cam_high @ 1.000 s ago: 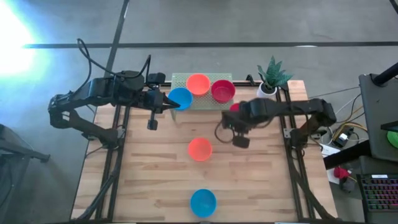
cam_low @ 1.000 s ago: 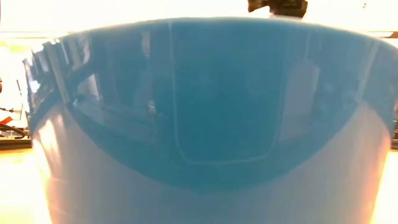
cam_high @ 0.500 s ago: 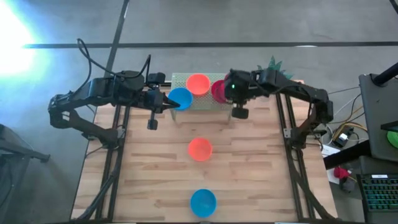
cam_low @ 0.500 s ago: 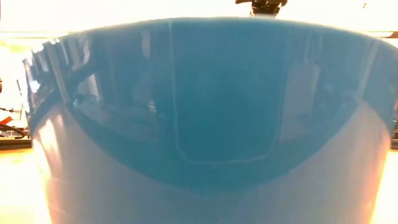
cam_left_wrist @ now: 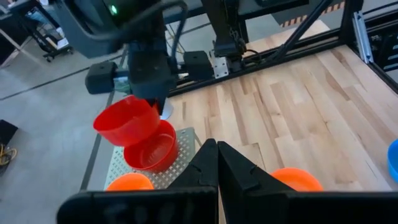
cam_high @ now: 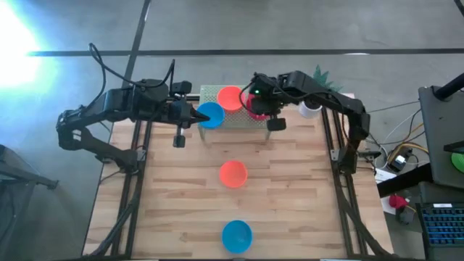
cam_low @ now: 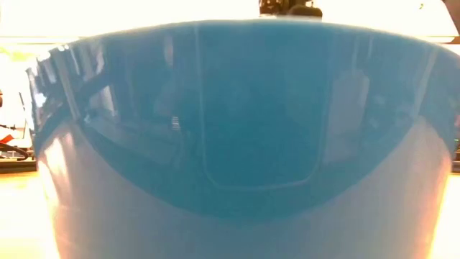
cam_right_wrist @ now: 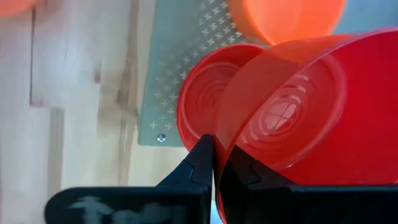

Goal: Pick & Place Mini bowls
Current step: Stack the red bowl on the red bowls on the shelf

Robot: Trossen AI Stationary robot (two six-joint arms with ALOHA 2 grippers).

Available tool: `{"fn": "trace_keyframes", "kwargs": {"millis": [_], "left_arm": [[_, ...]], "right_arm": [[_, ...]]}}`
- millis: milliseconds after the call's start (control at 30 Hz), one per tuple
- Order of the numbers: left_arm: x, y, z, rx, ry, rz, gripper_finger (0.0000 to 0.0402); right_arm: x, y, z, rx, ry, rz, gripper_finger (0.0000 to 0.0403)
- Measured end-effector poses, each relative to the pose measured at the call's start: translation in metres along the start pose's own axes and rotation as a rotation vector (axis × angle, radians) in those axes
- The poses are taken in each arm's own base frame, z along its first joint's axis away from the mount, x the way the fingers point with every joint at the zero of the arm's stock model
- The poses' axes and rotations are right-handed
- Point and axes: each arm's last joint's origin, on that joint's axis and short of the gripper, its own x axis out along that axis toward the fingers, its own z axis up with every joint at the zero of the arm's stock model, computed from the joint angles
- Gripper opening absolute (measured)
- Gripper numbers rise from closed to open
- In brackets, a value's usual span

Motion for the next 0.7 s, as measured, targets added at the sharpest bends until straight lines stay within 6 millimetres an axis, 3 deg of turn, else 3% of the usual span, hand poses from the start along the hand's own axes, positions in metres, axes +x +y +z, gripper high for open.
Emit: {"fn": "trace_keyframes", "kwargs": {"millis": [300,700], "left_arm": [[0.0,0.0,0.0,-0.015,0.0,0.0,0.0],[0.0,0.0,0.0,-0.018,0.003,0.004,0.0]], "right_arm": [[0.028,-0.002,0.012,-0.125,0.139,0.075,0.0008],[0.045,-0.014,0.01,-0.09,0.171,0.078,0.0008]]}}
